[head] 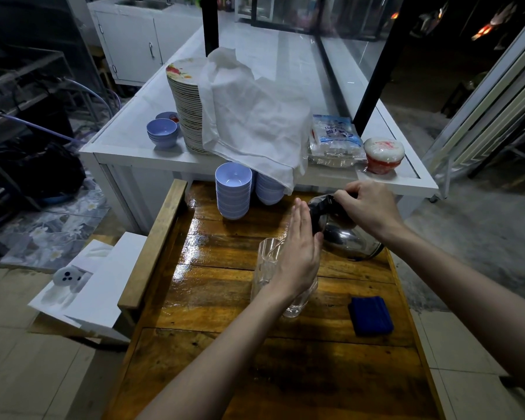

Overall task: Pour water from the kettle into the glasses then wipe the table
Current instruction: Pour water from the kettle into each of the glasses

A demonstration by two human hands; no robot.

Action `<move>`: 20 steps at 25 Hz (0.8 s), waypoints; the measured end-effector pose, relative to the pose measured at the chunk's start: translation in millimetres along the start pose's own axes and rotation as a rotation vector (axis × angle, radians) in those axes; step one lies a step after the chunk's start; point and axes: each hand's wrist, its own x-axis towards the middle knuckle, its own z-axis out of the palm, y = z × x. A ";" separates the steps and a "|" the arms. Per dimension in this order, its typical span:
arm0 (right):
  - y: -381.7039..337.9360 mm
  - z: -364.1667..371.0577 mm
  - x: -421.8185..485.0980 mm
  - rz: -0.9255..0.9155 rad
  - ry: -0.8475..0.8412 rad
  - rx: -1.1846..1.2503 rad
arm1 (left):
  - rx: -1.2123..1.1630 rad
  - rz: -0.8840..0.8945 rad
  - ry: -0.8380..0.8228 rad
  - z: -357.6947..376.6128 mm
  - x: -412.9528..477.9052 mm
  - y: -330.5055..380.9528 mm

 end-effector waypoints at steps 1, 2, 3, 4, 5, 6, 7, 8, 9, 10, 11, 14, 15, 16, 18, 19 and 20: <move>-0.8 0.1 -0.1 -0.004 0.001 -0.001 | -0.002 0.001 0.000 -0.7 0.1 -0.1; -1.7 -0.2 -0.2 -0.008 0.003 -0.004 | -0.006 0.001 -0.001 -1.1 0.2 -0.1; -2.6 -0.5 -0.1 -0.013 0.006 -0.005 | -0.010 -0.001 -0.003 -1.3 0.0 0.3; -3.4 -0.6 0.5 -0.018 0.011 -0.011 | -0.014 -0.002 -0.003 -1.2 -0.1 0.2; -4.3 -1.0 1.1 -0.027 0.019 -0.024 | -0.018 -0.001 -0.002 -1.1 0.0 0.1; -4.8 -1.0 1.6 -0.037 0.028 -0.042 | -0.022 0.002 -0.001 -0.7 0.1 -0.5; -4.9 -0.6 2.0 -0.047 0.036 -0.056 | -0.022 0.003 -0.002 -0.6 0.2 -1.1; -4.3 -0.2 2.3 -0.054 0.042 -0.063 | -0.022 0.002 -0.004 -0.5 0.2 -1.8; -3.4 0.4 2.5 -0.057 0.044 -0.063 | -0.021 0.000 -0.007 -0.7 0.5 -2.3; -2.3 1.0 2.7 -0.054 0.043 -0.056 | -0.020 -0.003 -0.009 -1.1 1.0 -2.6; -0.7 1.8 2.9 -0.046 0.038 -0.044 | -0.019 -0.004 -0.010 -1.6 1.4 -2.3; 5.3 3.1 3.5 -0.011 0.025 -0.027 | -0.015 0.003 -0.006 -1.8 2.0 0.2; 7.5 3.0 3.0 0.005 0.019 -0.016 | -0.008 0.007 -0.005 -1.5 2.8 0.6; 9.9 2.5 2.6 0.028 0.012 0.017 | 0.007 0.012 -0.002 -0.5 4.4 0.2; 15.2 0.6 0.5 0.093 -0.008 0.115 | 0.047 0.028 0.009 1.7 8.3 0.1; 18.9 -0.4 -0.9 0.128 -0.014 0.161 | 0.062 0.037 0.012 2.8 11.1 0.9; 24.4 -1.2 -2.3 0.167 -0.017 0.211 | 0.074 0.047 0.010 4.1 14.2 1.9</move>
